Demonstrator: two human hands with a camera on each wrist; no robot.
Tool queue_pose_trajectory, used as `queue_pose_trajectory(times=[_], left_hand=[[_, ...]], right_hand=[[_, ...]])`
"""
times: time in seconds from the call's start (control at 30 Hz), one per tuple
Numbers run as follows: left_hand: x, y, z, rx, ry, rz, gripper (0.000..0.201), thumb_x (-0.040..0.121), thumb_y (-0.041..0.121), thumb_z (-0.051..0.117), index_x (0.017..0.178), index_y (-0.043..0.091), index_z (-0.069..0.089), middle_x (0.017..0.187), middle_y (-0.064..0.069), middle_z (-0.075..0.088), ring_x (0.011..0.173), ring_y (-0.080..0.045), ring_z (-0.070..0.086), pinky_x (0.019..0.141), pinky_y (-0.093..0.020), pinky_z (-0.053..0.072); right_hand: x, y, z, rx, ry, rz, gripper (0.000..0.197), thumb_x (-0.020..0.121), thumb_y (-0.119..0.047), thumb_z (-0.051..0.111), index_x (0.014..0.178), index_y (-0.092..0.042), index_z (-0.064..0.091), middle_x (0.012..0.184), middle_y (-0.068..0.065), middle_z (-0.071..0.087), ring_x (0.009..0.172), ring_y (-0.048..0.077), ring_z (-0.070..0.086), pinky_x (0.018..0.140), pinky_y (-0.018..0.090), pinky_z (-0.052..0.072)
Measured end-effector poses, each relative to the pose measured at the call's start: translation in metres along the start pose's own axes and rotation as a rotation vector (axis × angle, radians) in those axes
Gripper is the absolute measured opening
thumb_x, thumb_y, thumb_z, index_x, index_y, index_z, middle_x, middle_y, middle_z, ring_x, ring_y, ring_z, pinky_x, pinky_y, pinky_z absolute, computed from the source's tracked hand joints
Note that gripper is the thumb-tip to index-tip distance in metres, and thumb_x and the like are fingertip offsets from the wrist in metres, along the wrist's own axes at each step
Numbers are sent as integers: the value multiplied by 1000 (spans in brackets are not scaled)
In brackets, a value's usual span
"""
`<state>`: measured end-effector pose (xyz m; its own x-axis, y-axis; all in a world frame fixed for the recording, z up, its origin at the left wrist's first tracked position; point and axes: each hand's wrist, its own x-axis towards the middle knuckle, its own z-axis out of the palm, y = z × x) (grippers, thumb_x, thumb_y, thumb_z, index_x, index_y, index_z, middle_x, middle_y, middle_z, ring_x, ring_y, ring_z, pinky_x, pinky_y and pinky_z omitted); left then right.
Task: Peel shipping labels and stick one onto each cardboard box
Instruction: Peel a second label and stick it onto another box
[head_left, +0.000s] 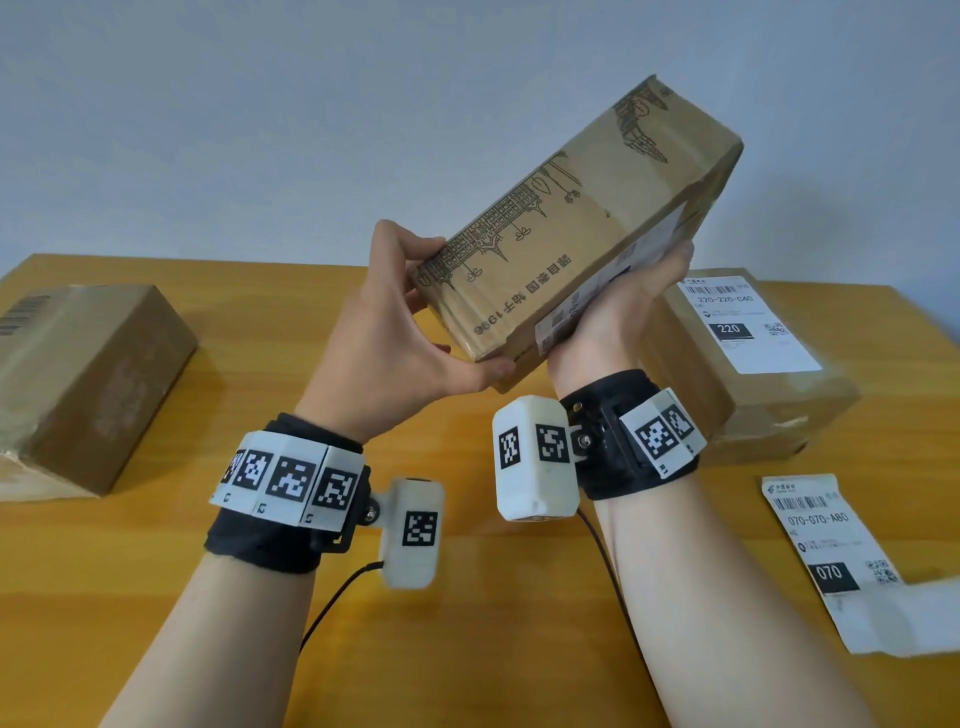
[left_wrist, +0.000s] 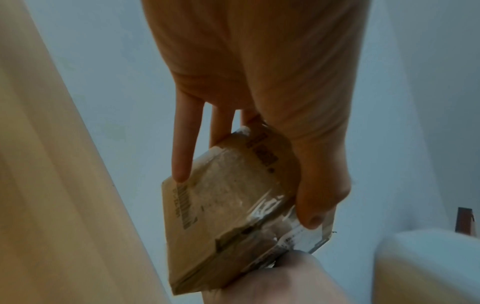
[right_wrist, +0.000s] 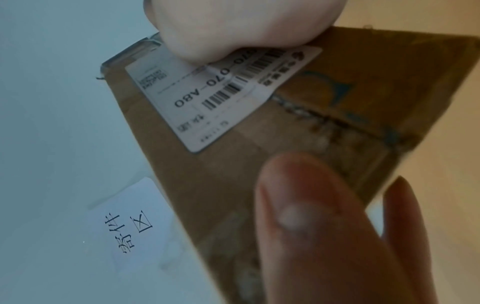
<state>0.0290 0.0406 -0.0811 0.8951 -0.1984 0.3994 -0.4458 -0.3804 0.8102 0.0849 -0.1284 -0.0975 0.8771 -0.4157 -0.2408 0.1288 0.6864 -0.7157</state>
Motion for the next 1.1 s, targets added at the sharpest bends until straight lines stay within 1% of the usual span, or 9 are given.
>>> queue_pose_trajectory(times=[0.07,0.23,0.37,0.53,0.7,0.8,0.9,0.97,1.1], left_hand=[[0,1,0,15,4,-6,90,54,43,92,119,28,32,118,18,58,113,1,61,72,-25,61],[0,1,-4,21,0,-5,91,53,44,94,118,28,33,118,10,61,115,-9,63,70,-27,62],[0,0,-11,-23,7,-24,91,51,51,90,118,29,34,121,9,63,111,-3,64,77,-20,58],[-1,4,-14,-52,32,-46,89,52,48,92,117,28,34,117,10,64,103,-2,67,76,-21,57],[-2,4,-16,-120,75,-74,90,58,21,101,117,22,34,107,8,63,86,9,66,67,-17,54],[-2,6,-22,-153,73,-83,87,55,42,91,118,23,35,111,4,66,89,5,68,68,-17,55],[-1,3,-27,-252,102,-131,81,60,45,85,121,20,36,114,-6,71,94,-13,75,69,-26,61],[1,0,-27,-312,136,-169,76,65,41,84,120,18,37,116,-9,72,93,-22,77,67,-36,64],[4,-6,-24,-362,238,-276,67,74,29,82,123,16,38,118,-11,67,95,-21,76,69,-42,65]], right_hand=[[0,1,0,-19,9,1,100,68,-95,36,148,-37,47,136,3,65,123,32,63,106,56,48],[-3,4,0,-6,8,-41,72,81,-86,37,120,-32,62,124,3,73,114,30,68,103,54,52],[-8,0,1,-32,44,-104,52,98,-74,36,107,-29,62,112,3,76,107,27,72,101,51,56],[-11,-1,-3,-62,58,-126,58,104,-65,32,114,-19,64,107,3,79,100,24,76,95,49,60],[-11,-6,-5,-124,86,-133,65,105,-65,29,110,-11,65,106,6,79,94,21,77,86,39,61],[-11,-8,-5,-158,98,-79,68,103,-69,28,111,-12,63,103,6,79,94,20,77,72,34,60],[-12,-11,-4,-175,56,11,70,102,-72,23,112,-15,64,100,5,79,96,22,76,62,29,56],[-14,-14,0,-164,-11,62,69,102,-73,23,111,-20,66,109,10,78,100,26,75,70,34,60],[-18,-17,7,-175,-184,126,56,102,-67,41,119,-21,68,113,10,76,106,33,73,90,58,58]])
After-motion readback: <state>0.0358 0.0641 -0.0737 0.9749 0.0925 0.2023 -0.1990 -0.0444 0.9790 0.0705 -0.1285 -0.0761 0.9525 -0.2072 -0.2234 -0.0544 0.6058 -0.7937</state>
